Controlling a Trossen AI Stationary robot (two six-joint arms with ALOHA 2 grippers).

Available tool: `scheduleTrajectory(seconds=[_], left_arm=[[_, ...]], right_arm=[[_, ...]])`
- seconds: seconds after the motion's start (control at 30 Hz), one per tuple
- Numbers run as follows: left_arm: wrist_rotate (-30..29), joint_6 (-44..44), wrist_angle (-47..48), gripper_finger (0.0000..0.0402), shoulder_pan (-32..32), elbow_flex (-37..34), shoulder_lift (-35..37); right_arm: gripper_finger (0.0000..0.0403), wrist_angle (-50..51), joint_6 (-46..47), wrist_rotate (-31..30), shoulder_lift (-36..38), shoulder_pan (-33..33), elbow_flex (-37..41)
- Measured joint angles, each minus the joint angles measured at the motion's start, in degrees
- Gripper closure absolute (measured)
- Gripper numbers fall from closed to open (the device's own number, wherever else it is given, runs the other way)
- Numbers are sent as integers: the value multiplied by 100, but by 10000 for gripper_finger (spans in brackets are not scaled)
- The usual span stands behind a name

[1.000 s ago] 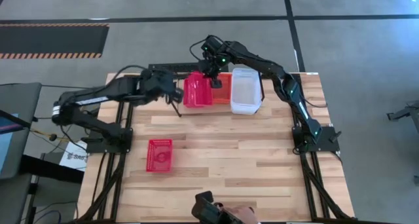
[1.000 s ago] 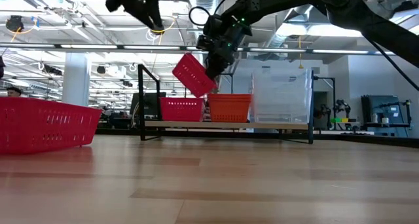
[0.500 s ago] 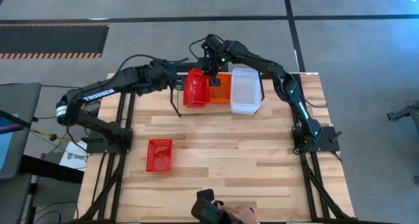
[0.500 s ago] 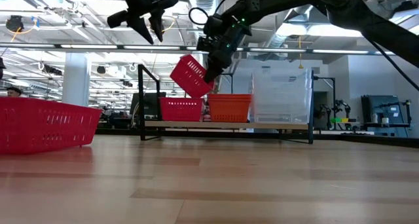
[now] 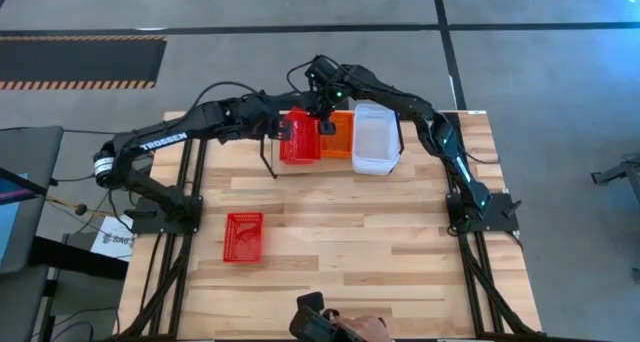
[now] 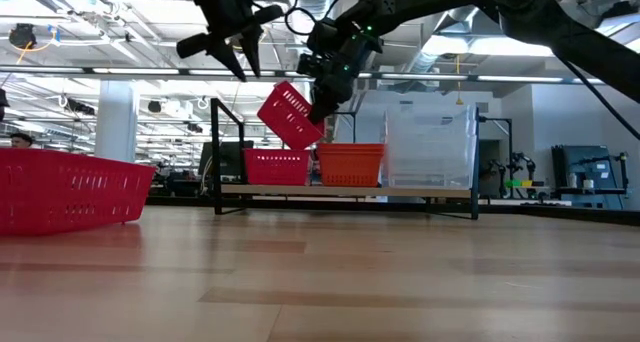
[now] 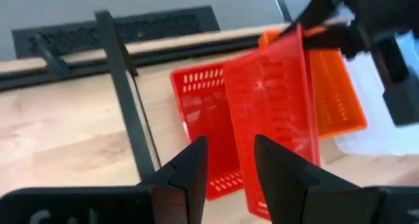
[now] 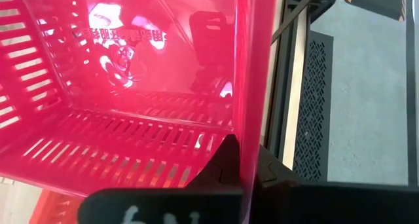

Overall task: Stack baskets on shelf by color
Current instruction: Stack the bottom red bin on top of the red bin on the shelf

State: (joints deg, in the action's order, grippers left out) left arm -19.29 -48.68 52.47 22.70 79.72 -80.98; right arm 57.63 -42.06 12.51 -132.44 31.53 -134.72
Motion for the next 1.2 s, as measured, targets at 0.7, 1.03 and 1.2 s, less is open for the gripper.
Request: scheduleTrajectory(seconds=[0.7, 1.03, 1.2], left_arm=[[393, 97, -1115, 290, 13, 0, -272], [260, -21, -807, 290, 44, 2, -602], [380, 104, -824, 290, 61, 11, -904]], right_arm=[[399, -413, -58, -11, 1, 13, 0], [399, -334, 22, -90, 0, -70, 11], [399, -148, 14, -215, -16, -150, 22]])
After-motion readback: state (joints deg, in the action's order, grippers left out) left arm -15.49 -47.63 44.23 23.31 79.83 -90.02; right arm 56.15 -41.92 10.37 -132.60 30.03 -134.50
